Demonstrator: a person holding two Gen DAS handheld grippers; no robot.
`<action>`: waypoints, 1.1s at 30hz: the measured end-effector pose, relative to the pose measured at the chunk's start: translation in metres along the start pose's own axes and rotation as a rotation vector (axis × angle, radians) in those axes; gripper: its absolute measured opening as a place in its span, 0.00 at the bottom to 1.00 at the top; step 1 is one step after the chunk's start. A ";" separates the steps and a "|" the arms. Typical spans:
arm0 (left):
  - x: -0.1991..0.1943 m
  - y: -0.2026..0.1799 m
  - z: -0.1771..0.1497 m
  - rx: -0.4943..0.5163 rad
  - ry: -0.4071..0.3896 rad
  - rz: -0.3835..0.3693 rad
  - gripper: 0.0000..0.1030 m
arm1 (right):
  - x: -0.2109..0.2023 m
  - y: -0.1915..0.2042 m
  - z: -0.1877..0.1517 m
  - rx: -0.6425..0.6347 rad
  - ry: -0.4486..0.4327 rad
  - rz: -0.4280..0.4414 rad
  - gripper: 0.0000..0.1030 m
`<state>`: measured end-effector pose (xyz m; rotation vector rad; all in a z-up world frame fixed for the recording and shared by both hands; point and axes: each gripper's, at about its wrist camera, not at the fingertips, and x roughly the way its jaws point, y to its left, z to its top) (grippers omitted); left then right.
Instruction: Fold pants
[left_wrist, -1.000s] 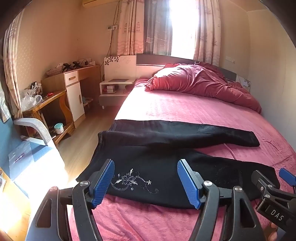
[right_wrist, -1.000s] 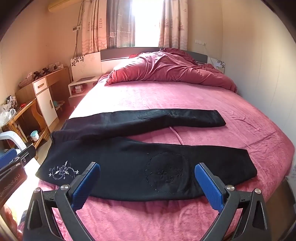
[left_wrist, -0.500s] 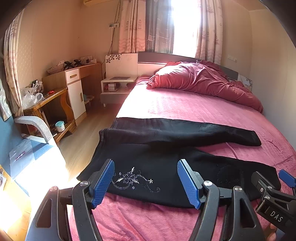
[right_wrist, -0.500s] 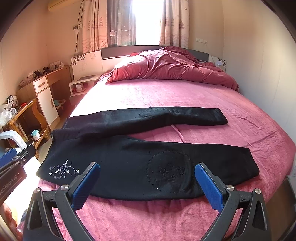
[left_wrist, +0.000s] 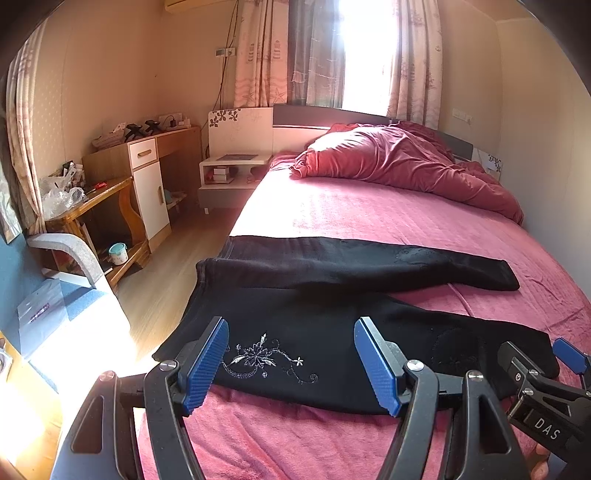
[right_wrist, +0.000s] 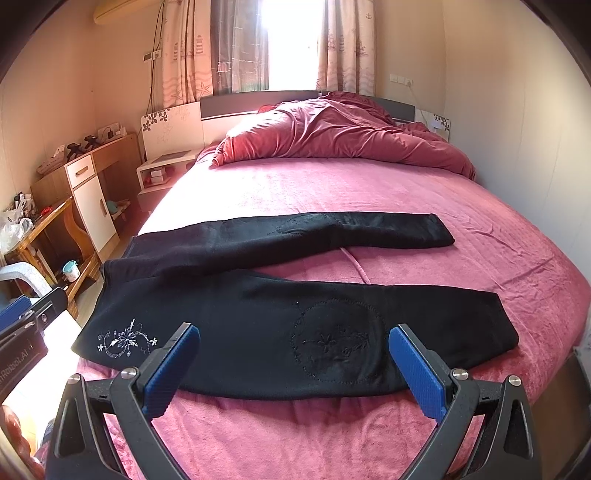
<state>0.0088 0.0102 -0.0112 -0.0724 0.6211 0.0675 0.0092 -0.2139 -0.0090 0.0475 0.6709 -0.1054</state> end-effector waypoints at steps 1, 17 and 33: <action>0.000 0.000 0.000 0.001 -0.001 0.000 0.70 | 0.000 0.000 0.000 0.001 0.000 0.000 1.00; 0.000 -0.001 -0.001 -0.001 -0.004 -0.002 0.70 | 0.006 -0.004 -0.006 0.007 0.008 -0.004 1.00; 0.015 -0.001 -0.008 0.003 0.052 -0.004 0.70 | 0.027 -0.014 -0.018 0.037 0.075 0.000 1.00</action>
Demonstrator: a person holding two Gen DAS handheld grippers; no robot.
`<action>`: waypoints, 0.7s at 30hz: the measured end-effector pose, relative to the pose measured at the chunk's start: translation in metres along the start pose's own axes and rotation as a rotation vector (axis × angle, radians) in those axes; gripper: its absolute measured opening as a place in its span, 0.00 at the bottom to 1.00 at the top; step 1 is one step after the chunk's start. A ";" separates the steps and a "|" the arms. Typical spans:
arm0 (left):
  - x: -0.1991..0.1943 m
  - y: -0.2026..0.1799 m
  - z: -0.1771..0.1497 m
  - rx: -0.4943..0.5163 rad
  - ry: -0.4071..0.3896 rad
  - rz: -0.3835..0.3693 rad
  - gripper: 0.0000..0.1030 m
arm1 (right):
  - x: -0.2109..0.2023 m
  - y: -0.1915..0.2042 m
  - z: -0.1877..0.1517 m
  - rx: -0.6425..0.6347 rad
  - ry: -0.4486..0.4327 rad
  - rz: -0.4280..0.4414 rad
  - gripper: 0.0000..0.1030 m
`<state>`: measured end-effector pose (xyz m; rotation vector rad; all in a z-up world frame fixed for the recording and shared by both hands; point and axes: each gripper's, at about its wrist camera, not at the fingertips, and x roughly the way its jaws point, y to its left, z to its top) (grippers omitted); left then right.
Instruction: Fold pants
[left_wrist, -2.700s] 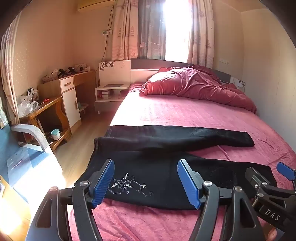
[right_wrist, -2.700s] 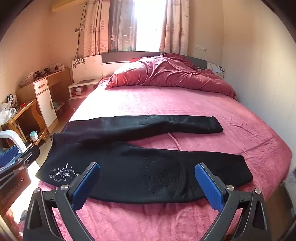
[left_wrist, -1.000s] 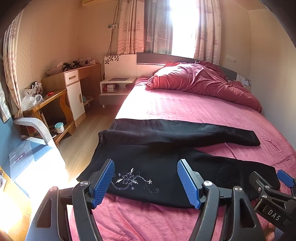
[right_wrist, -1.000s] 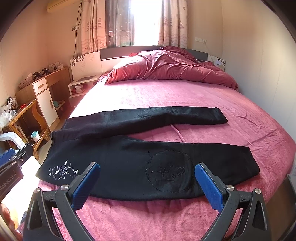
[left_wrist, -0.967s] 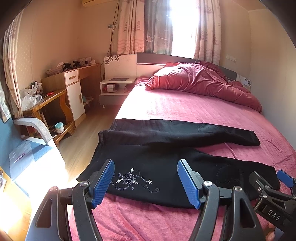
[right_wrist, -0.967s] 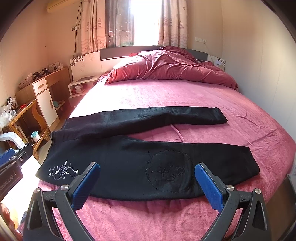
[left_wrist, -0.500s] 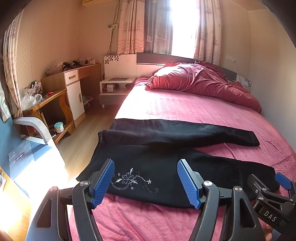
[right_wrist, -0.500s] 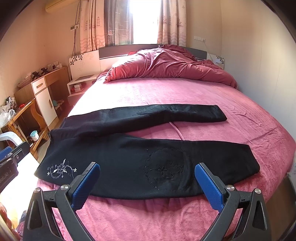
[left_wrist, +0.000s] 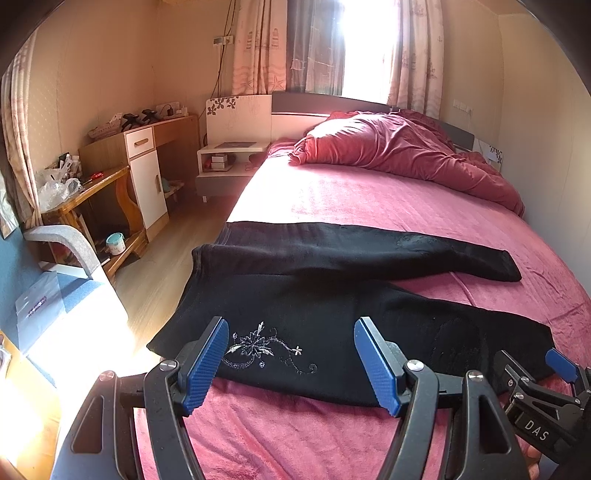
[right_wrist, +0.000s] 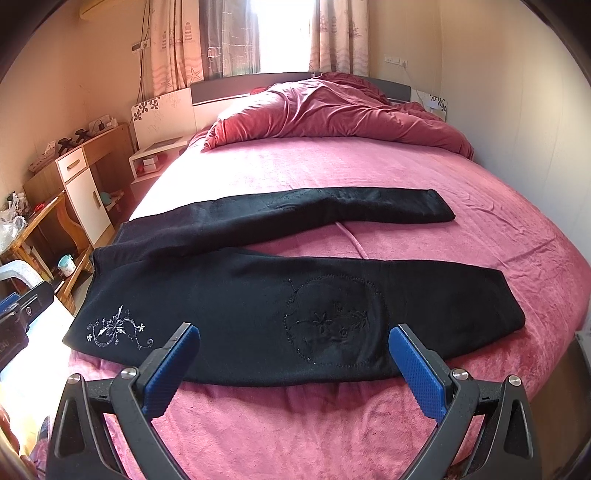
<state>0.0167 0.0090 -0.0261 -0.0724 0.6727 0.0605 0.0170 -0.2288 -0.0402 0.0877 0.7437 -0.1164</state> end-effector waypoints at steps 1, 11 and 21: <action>0.002 -0.001 0.000 0.001 0.006 -0.002 0.70 | 0.002 -0.001 -0.001 0.007 0.007 0.005 1.00; 0.032 0.014 -0.004 -0.095 0.103 -0.202 0.70 | 0.030 -0.024 -0.014 0.078 0.099 0.081 1.00; 0.092 0.058 0.018 -0.271 0.195 -0.342 0.76 | 0.061 -0.142 -0.049 0.434 0.268 0.117 0.98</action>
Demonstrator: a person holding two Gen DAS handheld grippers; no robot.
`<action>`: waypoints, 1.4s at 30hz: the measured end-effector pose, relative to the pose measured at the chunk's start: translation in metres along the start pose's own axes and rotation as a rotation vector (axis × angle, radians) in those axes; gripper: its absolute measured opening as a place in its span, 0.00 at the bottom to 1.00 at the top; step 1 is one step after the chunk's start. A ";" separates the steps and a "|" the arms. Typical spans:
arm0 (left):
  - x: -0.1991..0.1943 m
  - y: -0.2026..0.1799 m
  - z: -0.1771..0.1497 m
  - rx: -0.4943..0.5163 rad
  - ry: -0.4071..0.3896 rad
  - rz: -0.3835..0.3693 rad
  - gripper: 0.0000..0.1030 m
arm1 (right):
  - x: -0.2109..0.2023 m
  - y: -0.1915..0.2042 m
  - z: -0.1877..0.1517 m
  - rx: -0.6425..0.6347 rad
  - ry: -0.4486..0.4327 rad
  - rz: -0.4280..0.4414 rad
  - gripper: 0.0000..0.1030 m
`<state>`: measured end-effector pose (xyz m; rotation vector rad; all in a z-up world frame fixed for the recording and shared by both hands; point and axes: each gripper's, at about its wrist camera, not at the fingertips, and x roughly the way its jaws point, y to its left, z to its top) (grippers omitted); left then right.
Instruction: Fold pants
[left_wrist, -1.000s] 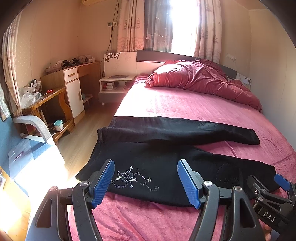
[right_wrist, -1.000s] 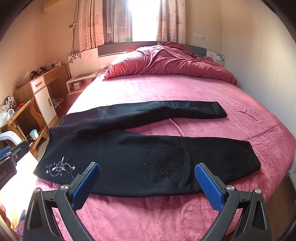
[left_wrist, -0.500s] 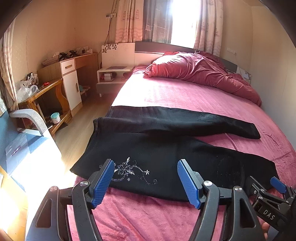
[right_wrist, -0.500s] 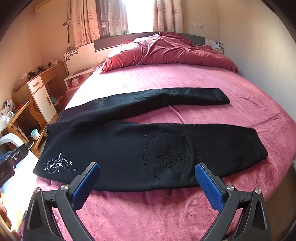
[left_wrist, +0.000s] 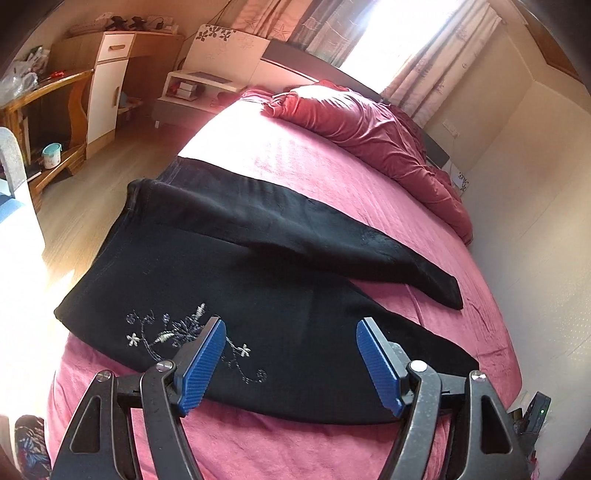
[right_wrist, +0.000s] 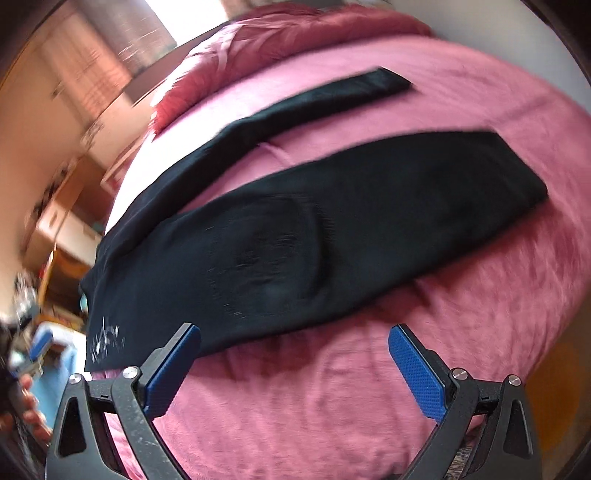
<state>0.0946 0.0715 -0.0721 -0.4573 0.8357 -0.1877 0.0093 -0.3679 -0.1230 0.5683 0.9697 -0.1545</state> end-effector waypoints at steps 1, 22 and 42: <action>0.000 0.011 0.003 -0.015 0.001 0.008 0.84 | 0.001 -0.017 0.003 0.049 0.004 -0.002 0.96; 0.027 0.185 -0.036 -0.395 0.135 0.192 0.47 | 0.040 -0.186 0.091 0.499 -0.069 -0.103 0.50; -0.018 0.185 -0.016 -0.354 0.068 0.202 0.06 | 0.007 -0.176 0.106 0.347 -0.098 -0.176 0.14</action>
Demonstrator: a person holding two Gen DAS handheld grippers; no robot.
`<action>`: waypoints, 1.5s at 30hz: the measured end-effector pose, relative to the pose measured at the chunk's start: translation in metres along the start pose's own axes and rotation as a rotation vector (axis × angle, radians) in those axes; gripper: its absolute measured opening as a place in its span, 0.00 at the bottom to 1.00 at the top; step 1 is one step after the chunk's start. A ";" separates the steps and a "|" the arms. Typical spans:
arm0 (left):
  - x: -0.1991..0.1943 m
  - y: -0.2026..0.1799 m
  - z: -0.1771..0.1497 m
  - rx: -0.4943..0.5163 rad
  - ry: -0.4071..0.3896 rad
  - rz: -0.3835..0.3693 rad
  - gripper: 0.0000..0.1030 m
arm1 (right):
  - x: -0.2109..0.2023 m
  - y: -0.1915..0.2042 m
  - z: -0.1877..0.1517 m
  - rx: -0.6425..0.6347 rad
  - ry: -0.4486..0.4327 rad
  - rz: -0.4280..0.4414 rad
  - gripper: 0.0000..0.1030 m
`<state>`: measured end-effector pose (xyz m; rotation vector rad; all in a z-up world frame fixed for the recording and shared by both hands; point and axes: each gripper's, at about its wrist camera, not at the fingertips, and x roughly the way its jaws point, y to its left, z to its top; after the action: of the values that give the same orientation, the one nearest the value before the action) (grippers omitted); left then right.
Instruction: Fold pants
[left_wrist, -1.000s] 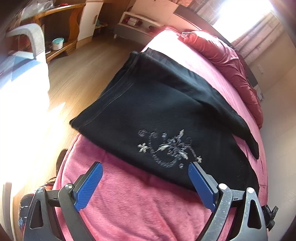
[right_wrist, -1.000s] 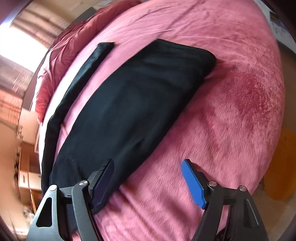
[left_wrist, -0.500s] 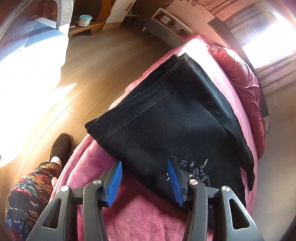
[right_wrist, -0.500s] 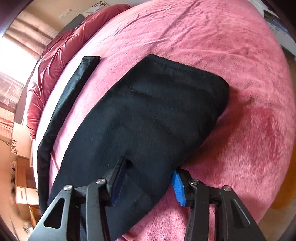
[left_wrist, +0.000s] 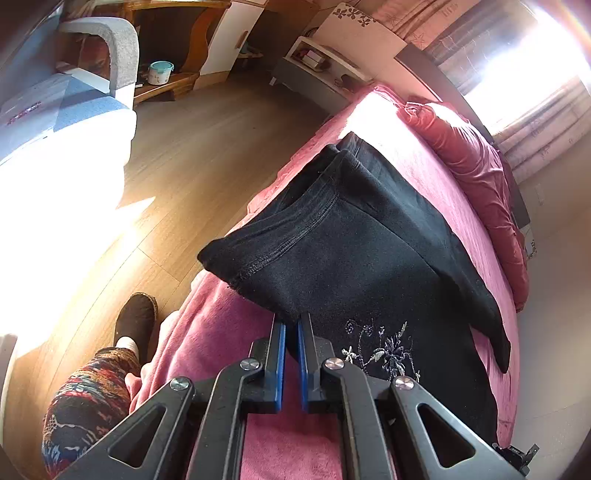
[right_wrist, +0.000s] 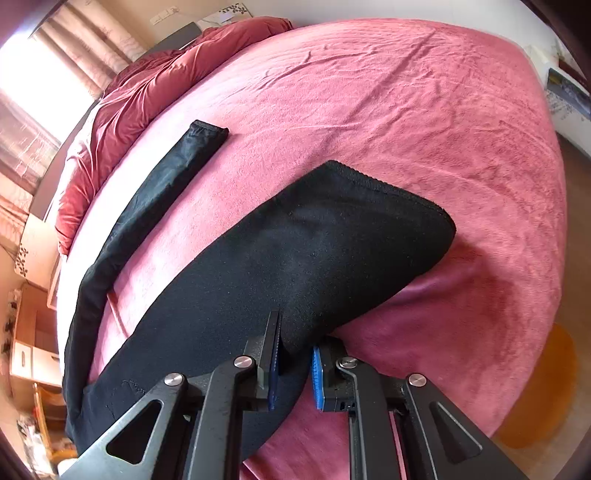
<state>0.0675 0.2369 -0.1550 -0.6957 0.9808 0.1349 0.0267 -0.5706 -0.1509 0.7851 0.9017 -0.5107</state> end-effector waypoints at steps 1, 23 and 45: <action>-0.004 0.002 -0.002 0.001 0.003 0.001 0.06 | 0.000 -0.001 0.000 -0.004 -0.002 -0.002 0.14; -0.061 0.011 0.006 0.025 -0.022 0.117 0.26 | -0.046 -0.035 -0.013 -0.021 -0.098 -0.144 0.51; 0.100 -0.087 0.185 -0.056 0.111 -0.067 0.51 | 0.009 0.167 -0.114 -0.506 0.166 0.084 0.63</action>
<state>0.2922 0.2601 -0.1259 -0.7932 1.0616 0.0655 0.0890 -0.3784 -0.1381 0.4032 1.0889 -0.1304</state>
